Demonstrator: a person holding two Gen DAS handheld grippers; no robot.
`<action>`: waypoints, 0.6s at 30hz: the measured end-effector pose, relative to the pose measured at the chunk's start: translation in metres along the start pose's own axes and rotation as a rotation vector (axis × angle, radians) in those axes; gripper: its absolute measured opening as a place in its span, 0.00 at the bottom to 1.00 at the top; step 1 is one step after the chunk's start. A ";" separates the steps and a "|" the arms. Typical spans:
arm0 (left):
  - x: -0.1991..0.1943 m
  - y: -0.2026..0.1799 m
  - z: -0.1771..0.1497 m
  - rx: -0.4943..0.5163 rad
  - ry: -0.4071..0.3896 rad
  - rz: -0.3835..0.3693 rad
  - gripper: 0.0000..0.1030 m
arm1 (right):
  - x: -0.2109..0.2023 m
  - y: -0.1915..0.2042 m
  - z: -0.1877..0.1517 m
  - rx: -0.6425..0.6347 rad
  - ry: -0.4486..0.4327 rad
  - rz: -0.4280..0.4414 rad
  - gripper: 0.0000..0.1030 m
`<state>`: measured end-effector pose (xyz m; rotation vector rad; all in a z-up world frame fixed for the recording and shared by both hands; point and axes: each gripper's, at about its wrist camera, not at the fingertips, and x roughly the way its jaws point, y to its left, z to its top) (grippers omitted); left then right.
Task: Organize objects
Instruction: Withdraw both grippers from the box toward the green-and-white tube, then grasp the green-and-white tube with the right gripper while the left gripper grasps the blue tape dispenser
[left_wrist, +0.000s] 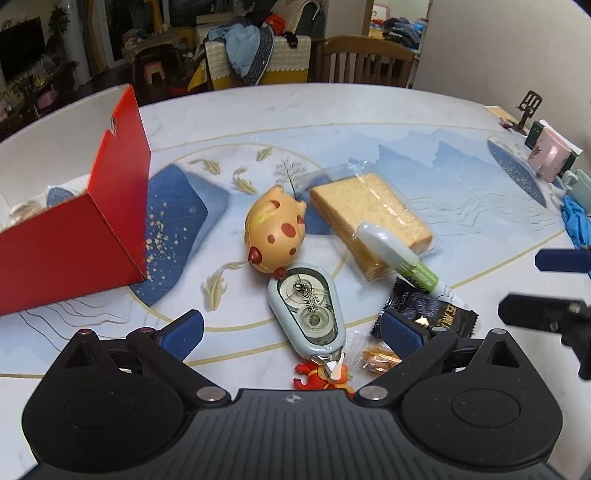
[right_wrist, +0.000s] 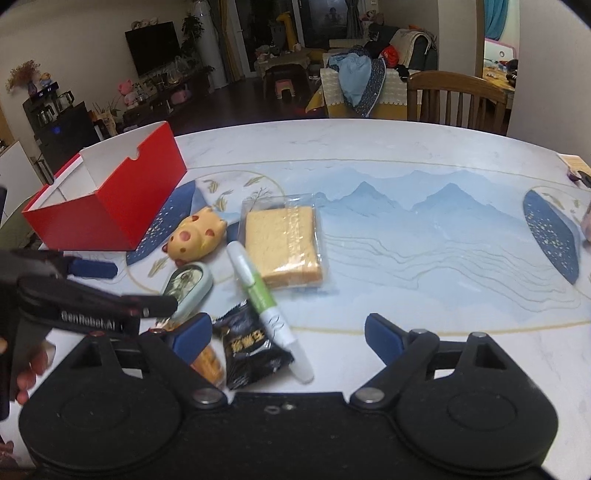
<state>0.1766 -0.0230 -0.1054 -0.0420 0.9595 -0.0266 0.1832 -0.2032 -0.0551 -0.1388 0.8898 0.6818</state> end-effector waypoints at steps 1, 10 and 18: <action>0.004 0.000 0.000 0.000 0.008 0.000 0.99 | 0.004 -0.001 0.002 0.000 0.007 0.000 0.87; 0.023 -0.004 -0.001 0.018 0.023 0.036 0.99 | 0.041 -0.002 0.013 0.022 0.077 0.004 0.81; 0.035 -0.001 -0.002 0.005 0.049 0.039 0.99 | 0.066 0.000 0.020 0.052 0.128 0.017 0.71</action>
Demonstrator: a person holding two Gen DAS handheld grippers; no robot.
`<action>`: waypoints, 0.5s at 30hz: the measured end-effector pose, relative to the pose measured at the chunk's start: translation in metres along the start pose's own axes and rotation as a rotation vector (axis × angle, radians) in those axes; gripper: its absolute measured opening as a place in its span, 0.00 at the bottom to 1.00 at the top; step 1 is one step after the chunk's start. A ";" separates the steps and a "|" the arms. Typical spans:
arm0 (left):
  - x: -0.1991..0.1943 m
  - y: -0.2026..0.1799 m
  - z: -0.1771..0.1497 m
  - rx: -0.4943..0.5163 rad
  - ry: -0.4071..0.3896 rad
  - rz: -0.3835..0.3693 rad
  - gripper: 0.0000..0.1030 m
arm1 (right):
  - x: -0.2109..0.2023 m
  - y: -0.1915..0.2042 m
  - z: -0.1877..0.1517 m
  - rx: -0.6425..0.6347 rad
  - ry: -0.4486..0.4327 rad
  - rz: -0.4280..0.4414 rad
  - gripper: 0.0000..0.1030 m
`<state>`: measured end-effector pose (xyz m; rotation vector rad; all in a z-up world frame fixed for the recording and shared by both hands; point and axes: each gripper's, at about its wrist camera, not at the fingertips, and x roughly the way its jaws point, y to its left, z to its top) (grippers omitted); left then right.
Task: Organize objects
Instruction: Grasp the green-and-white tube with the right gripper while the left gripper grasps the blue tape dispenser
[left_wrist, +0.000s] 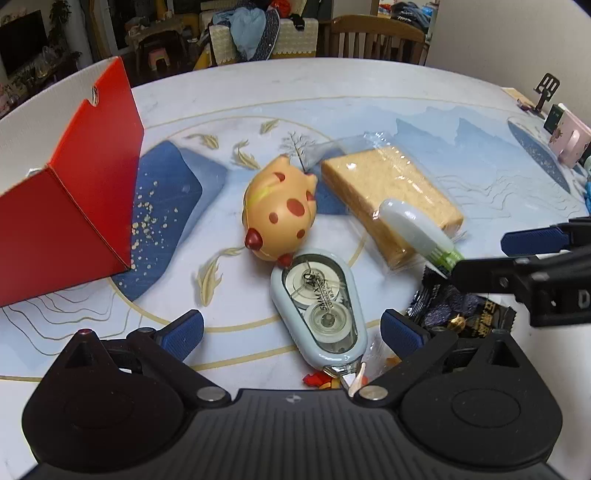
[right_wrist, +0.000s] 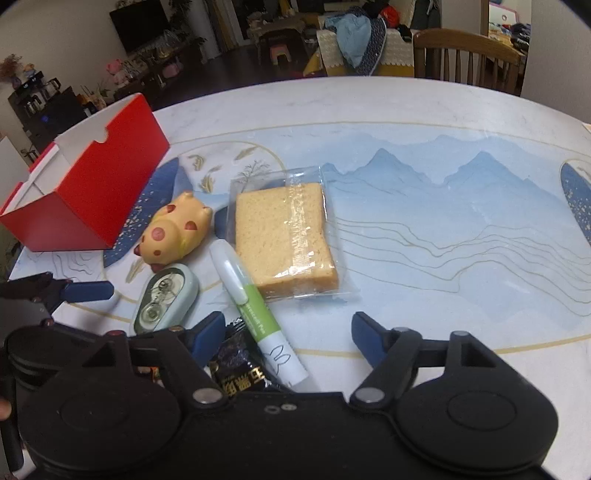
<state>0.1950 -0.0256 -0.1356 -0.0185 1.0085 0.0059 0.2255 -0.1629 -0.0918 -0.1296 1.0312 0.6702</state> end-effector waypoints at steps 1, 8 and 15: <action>0.001 0.000 -0.001 -0.001 0.002 0.004 0.99 | 0.003 -0.001 0.001 0.008 0.006 0.000 0.69; 0.007 0.001 -0.001 -0.018 0.008 0.002 0.99 | 0.016 0.002 0.003 0.015 0.045 0.020 0.55; 0.008 -0.002 0.002 -0.002 -0.009 0.018 0.98 | 0.023 0.007 0.005 0.018 0.067 0.034 0.37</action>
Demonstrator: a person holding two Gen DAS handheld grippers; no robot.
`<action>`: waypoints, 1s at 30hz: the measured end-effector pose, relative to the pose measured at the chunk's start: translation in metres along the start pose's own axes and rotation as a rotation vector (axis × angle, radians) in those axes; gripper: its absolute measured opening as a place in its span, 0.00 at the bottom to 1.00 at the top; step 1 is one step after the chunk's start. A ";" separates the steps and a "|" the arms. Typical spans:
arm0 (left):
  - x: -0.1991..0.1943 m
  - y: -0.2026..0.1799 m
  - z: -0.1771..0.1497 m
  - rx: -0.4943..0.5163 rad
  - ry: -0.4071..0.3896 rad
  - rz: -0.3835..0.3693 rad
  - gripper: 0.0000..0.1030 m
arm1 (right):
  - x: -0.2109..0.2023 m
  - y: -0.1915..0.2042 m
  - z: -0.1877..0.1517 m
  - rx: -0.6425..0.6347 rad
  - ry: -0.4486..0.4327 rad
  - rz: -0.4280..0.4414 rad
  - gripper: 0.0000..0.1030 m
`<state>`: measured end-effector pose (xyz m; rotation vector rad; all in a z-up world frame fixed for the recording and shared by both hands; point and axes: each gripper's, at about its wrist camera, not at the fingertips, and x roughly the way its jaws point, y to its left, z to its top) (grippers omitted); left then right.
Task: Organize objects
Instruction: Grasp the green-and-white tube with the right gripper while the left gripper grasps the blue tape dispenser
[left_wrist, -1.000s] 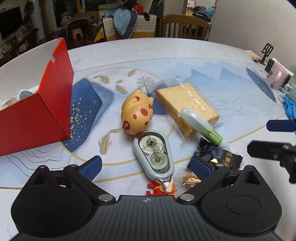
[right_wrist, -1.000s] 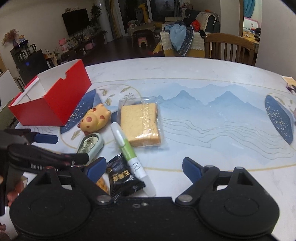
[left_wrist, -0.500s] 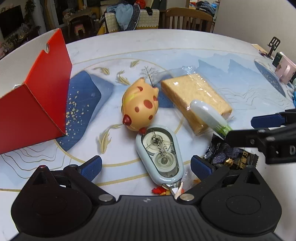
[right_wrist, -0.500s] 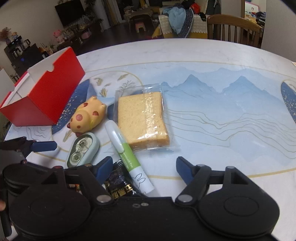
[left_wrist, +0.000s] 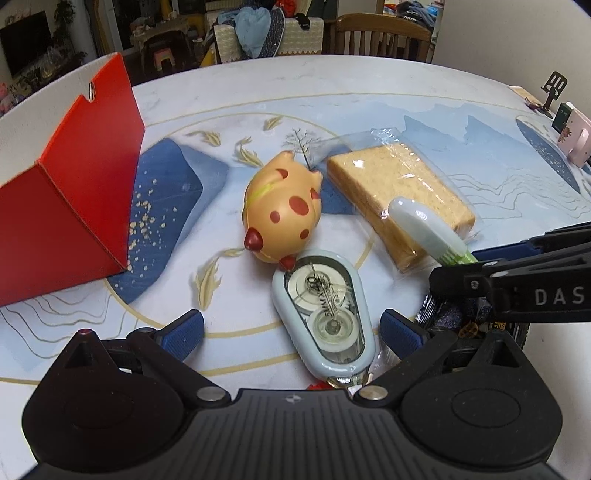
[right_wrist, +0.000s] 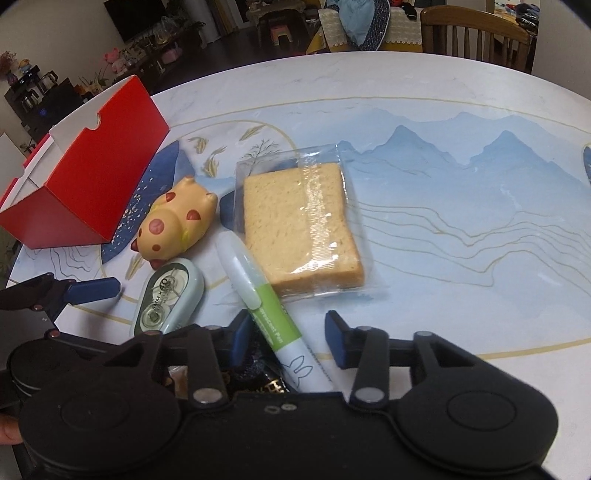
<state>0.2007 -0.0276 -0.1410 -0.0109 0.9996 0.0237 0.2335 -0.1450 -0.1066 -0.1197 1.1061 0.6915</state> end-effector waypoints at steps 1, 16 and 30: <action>-0.001 0.000 0.000 0.002 -0.005 -0.004 0.98 | 0.000 0.000 0.000 0.002 0.002 0.005 0.34; -0.013 0.001 0.001 0.004 -0.003 -0.090 0.46 | -0.016 -0.018 -0.002 0.049 -0.024 0.020 0.17; -0.044 0.035 -0.012 -0.092 -0.006 -0.163 0.45 | -0.066 -0.046 -0.027 0.152 -0.057 0.032 0.17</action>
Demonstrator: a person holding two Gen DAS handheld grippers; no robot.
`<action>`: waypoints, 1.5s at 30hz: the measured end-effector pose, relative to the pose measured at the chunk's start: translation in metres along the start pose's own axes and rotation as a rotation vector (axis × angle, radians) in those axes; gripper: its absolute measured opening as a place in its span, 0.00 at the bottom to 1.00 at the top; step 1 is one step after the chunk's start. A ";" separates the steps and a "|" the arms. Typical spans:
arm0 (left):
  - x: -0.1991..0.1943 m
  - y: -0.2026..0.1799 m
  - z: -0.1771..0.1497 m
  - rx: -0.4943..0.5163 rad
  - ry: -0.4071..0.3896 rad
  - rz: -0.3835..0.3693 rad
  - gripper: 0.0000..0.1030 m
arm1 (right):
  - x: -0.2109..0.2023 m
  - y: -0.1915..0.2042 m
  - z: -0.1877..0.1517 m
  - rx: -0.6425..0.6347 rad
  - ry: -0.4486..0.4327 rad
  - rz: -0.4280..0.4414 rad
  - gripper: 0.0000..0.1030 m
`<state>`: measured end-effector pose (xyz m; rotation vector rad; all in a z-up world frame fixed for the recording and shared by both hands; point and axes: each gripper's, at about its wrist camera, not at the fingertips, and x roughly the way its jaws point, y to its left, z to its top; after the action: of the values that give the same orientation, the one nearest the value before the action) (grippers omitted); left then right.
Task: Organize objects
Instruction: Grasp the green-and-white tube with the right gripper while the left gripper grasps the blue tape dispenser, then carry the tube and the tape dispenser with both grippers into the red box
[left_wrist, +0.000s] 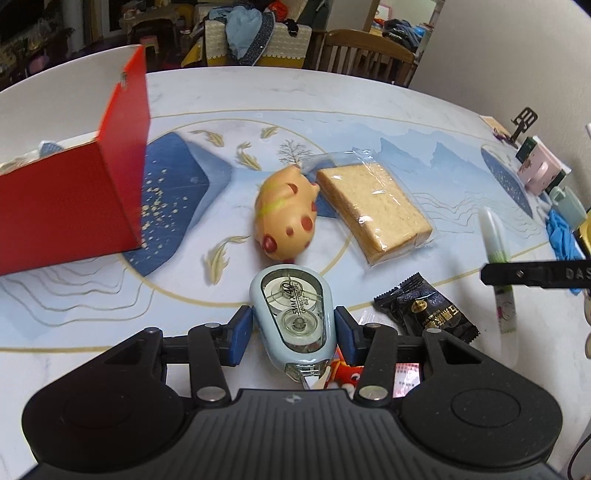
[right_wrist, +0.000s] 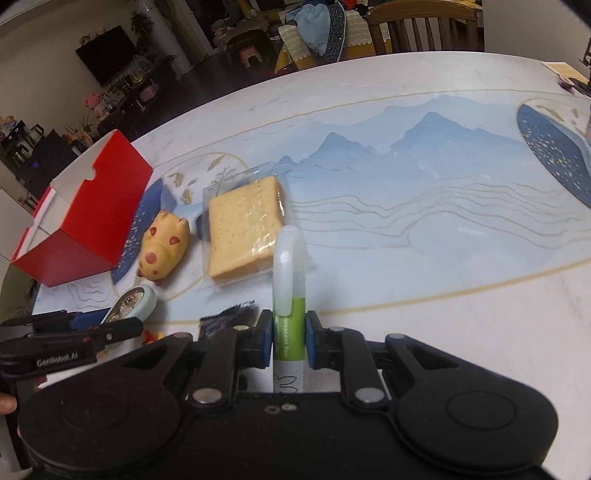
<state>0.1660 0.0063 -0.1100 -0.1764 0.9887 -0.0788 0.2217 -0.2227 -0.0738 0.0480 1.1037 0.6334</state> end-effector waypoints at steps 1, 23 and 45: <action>-0.003 0.002 -0.001 -0.007 -0.001 -0.002 0.45 | -0.004 0.002 -0.001 -0.002 -0.001 0.002 0.17; -0.078 0.040 0.020 -0.063 -0.133 -0.085 0.45 | -0.031 0.114 0.015 -0.085 -0.029 0.071 0.17; -0.139 0.200 0.060 -0.094 -0.250 0.036 0.45 | 0.019 0.272 0.069 -0.255 -0.023 0.128 0.17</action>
<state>0.1369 0.2300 -0.0001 -0.2482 0.7461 0.0223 0.1623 0.0299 0.0356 -0.0944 0.9962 0.8826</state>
